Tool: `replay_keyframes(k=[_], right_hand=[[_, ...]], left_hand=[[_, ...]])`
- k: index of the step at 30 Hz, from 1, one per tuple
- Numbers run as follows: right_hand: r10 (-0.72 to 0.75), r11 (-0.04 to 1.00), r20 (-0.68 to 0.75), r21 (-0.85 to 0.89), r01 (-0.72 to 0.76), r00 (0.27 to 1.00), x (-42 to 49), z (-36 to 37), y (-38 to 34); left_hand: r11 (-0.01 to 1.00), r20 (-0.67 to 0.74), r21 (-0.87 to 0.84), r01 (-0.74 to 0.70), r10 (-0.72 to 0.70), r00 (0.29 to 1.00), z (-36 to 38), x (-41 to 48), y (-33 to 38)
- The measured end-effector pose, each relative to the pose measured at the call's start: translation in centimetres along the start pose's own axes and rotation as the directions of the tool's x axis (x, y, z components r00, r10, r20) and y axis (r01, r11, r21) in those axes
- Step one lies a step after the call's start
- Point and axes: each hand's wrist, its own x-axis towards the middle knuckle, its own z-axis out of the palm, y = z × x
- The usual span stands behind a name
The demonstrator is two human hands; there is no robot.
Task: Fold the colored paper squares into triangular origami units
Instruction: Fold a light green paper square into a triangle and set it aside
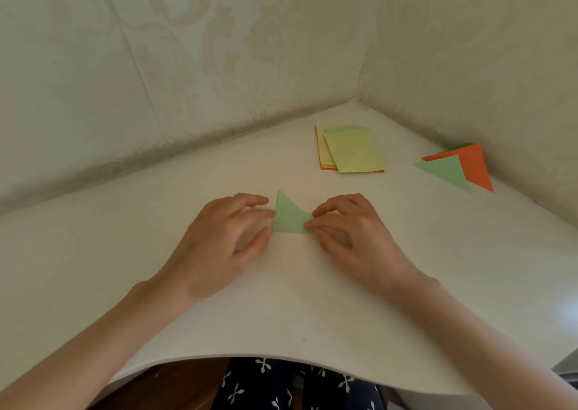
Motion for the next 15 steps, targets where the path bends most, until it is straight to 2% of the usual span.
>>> replay_keyframes(k=[2, 3, 5, 7, 11, 13, 15], right_hand=[[0.082, 0.996, -0.024, 0.037, -0.081, 0.996, 0.3, 0.0, 0.2], [0.103, 0.995, -0.032, -0.003, -0.103, 0.994, 0.3, 0.0, 0.4], [0.113, 0.991, -0.005, -0.069, -0.113, 0.994, 0.3, 0.2, 0.8], [0.111, 0.993, 0.023, -0.032, -0.11, 0.994, 0.2, 0.4, 1.0], [0.078, 0.994, -0.053, 0.08, -0.074, 0.995, 0.4, 0.6, 1.2], [0.05, 0.996, -0.075, 0.079, -0.044, 0.996, 0.3, 0.6, 1.1], [0.017, 0.998, -0.098, 0.06, -0.011, 0.995, 0.2, 0.5, 1.0]], left_hand=[[0.978, -0.027, -0.164, 0.127, -0.133, 0.991, 0.1, 1.8, 0.0], [0.964, -0.027, -0.197, 0.179, -0.187, 0.982, 0.3, 2.6, -0.3], [0.962, -0.025, -0.199, 0.188, -0.197, 0.98, 0.7, 3.7, -1.2], [0.973, 0.009, -0.193, 0.125, -0.125, 0.992, 1.3, 4.2, -2.0], [0.977, 0.109, -0.21, -0.036, 0.06, 0.992, 1.8, 3.9, -2.8], [0.969, 0.112, -0.209, -0.13, 0.156, 0.981, 1.7, 3.8, -2.8], [0.956, 0.108, -0.248, -0.157, 0.188, 0.976, 1.4, 3.6, -2.5]])
